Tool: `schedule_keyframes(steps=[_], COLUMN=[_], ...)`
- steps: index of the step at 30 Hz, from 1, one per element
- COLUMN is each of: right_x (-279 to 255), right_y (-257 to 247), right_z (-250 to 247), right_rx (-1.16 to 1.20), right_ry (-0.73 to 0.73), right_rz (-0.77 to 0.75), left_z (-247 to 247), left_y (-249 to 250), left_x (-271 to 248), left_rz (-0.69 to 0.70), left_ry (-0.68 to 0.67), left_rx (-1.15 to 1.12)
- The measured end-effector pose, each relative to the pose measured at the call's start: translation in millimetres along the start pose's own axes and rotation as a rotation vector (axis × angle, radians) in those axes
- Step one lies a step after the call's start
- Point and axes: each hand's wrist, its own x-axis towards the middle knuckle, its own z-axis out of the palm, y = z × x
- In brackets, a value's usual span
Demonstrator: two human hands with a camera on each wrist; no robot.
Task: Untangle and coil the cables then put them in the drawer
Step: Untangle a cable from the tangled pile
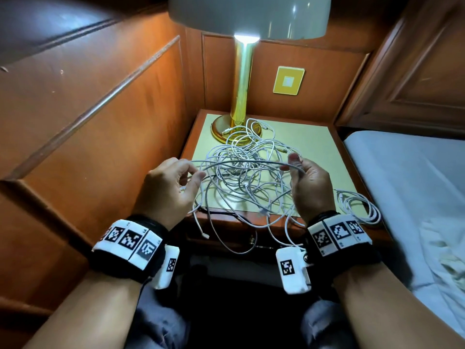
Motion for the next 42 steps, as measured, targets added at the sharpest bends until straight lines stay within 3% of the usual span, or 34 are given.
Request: schedule_keyframes(steps=[4,9,14,16,20,25,28,32,36,42], right_x=[-8,-11,-10,-10,-12,-14,-13,0,5,4], right_y=[-9,-8,1,5,9,5,4,6,15,7], right_z=[3,7,5,3,1,0,3,-3,-8,-8], right_rx=[0.047,0.261,0.005,-0.159,-0.293,-0.325,-0.348,-0.390,-0.325,0.005], right_ry=[-0.106,-0.266,-0.335,-0.383,-0.468,-0.553,-0.472,-0.273,-0.221,-0.062], right_rz=[-0.027,0.047,0.015,0.015,0.051,-0.029,-0.085,-0.053,0.023,-0.135], left_z=[7,37,58,62,59,34,19,9,5,12], left_y=[6,6,19,21,25,31,41,40,35,24], left_x=[-4,-12,-8,-9,-4,7,5,-2,-1,1], left_rz=[-0.020,-0.079,-0.147,-0.139,-0.113,-0.019,-0.027,-0.035,-0.087,-0.039], left_ry=[-0.055,-0.480,-0.723,-0.761,-0.565,-0.036,0.126,0.210,0.252,0.114], left_rx=[-0.036,0.091,0.240,0.324,0.283,-0.023,-0.143,-0.202,-0.196,-0.164])
